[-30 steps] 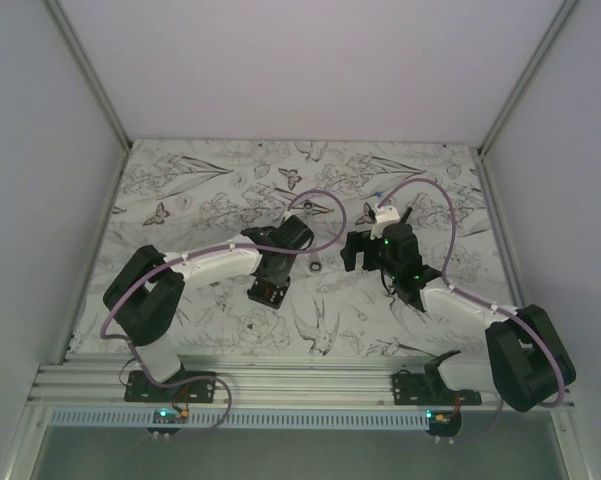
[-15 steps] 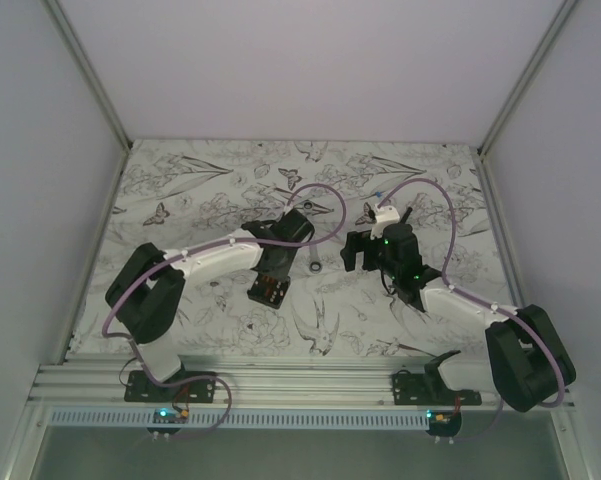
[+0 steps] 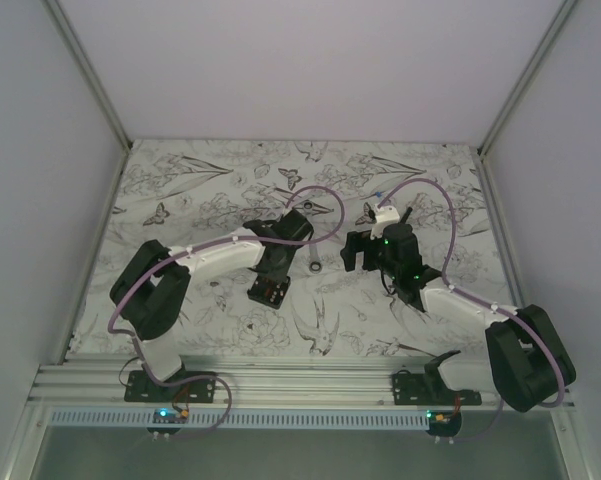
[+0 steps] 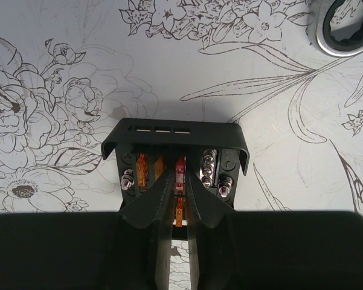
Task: Snap on the fuse box
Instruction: Install the fuse at the fuse box base.
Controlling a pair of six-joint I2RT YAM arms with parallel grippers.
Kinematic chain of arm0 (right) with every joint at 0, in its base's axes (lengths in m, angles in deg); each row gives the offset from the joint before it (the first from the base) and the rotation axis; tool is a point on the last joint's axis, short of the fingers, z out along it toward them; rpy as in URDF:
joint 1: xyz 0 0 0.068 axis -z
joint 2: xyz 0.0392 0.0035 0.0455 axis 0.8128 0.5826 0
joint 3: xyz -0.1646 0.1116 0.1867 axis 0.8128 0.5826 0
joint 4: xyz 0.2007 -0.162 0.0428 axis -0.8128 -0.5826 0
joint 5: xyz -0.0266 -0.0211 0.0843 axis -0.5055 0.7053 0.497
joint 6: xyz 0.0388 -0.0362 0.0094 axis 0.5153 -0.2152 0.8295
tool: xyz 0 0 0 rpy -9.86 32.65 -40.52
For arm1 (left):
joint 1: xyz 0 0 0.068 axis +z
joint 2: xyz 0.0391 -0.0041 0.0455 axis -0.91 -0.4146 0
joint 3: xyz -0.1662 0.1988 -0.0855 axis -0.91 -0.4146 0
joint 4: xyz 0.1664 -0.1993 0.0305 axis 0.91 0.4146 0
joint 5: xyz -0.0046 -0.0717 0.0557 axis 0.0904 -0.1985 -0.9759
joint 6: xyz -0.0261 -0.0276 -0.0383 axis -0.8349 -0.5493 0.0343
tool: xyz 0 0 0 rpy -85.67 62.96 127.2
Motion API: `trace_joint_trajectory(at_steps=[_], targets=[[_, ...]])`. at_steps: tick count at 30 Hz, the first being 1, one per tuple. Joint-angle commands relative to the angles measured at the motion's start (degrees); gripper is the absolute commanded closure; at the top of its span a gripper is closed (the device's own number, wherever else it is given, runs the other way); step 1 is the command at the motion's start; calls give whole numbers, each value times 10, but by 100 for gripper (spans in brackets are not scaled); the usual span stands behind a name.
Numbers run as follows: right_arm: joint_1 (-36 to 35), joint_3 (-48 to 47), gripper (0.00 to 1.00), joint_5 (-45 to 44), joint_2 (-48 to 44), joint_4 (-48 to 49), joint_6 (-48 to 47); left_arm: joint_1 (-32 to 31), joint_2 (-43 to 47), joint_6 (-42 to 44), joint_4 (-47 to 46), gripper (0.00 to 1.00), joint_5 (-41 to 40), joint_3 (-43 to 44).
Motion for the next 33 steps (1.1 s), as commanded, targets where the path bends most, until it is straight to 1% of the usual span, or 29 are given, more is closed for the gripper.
trace_joint_trajectory(at_steps=[1, 7, 11, 15, 20, 27, 31, 33], targets=[[4, -1, 0, 4, -11, 13, 4, 4, -1, -10, 28, 84, 4, 6], [4, -2, 0, 4, -11, 14, 5, 8, 1, -13, 31, 84, 8, 8], [5, -1, 0, 4, -11, 12, 5, 9, -1, -15, 31, 87, 13, 10], [4, -1, 0, 4, -10, 13, 5, 11, -2, -17, 33, 87, 21, 11], [4, -1, 0, 5, -9, 14, 5, 13, 4, -19, 35, 84, 21, 11], [4, -1, 0, 6, -9, 14, 5, 16, 4, -19, 36, 84, 24, 13], [4, -1, 0, 7, -9, 14, 6, 16, 2, -21, 36, 86, 25, 14], [4, -2, 0, 6, -8, 15, 6, 16, 0, -22, 36, 89, 28, 14]])
